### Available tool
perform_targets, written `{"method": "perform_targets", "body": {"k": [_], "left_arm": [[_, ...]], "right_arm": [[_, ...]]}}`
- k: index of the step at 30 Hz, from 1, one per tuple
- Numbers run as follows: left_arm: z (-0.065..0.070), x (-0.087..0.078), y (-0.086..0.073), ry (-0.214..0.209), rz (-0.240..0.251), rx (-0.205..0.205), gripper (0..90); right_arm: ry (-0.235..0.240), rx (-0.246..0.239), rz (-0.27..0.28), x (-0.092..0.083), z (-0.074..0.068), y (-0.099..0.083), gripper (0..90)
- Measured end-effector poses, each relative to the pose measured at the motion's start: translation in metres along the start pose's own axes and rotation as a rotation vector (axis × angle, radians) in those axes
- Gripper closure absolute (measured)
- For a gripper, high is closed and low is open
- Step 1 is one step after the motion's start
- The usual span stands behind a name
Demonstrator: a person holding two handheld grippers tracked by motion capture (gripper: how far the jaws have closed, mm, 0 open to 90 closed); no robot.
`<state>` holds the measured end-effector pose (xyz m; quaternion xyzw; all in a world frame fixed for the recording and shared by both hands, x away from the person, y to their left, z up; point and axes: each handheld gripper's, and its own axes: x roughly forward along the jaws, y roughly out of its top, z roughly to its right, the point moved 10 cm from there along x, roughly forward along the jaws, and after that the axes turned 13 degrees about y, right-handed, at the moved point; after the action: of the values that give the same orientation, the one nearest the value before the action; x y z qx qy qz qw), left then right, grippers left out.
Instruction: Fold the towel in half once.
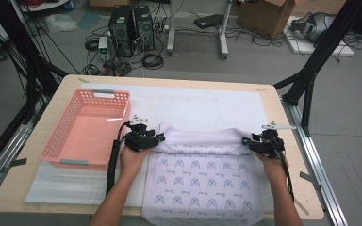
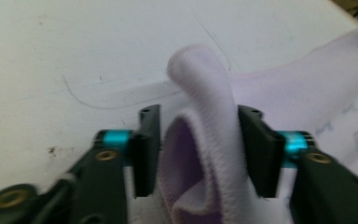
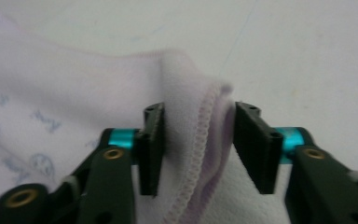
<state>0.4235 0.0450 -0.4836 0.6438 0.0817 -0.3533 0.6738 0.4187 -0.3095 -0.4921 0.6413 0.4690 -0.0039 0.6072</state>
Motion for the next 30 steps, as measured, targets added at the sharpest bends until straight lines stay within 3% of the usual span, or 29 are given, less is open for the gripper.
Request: {"method": "perform_targets", "body": {"k": [2,6,8,11,12,13,14,16,22,30], "left_arm": [[-0.001,-0.007,0.003,-0.005,0.022,-0.002,50.3],[0.005,-0.012,-0.003,-0.039,-0.012,0.030,56.0],[0.006,-0.010,-0.008,-0.016,-0.049,0.051,60.7],[0.005,-0.005,-0.018,0.008,-0.100,0.049,67.5],[0.006,-0.004,-0.020,0.010,-0.087,0.043,72.4],[0.005,-0.004,-0.024,0.019,-0.090,0.046,80.6],[0.006,-0.003,-0.027,0.021,-0.100,0.058,82.9],[0.009,-0.007,-0.024,0.024,-0.075,0.082,84.3],[0.014,-0.025,-0.015,-0.001,0.003,0.082,84.5],[0.018,-0.052,-0.033,-0.045,0.053,0.073,83.8]], "right_arm": [[0.001,0.003,0.032,-0.010,-0.001,0.004,52.8],[0.023,0.018,0.060,-0.026,-0.007,0.006,55.4],[0.038,0.020,0.044,-0.029,-0.012,0.001,56.9],[0.053,0.032,0.012,-0.027,-0.018,-0.010,60.4],[0.051,0.033,-0.008,-0.024,-0.018,-0.014,63.5],[0.052,0.028,-0.030,-0.022,-0.018,-0.019,73.4],[0.053,0.012,-0.039,-0.021,-0.019,-0.021,82.4],[0.048,-0.003,-0.030,-0.022,-0.020,-0.022,83.9],[0.049,-0.037,0.001,-0.034,-0.027,-0.018,84.6],[0.068,-0.079,0.050,-0.056,-0.042,-0.023,84.6]]}}
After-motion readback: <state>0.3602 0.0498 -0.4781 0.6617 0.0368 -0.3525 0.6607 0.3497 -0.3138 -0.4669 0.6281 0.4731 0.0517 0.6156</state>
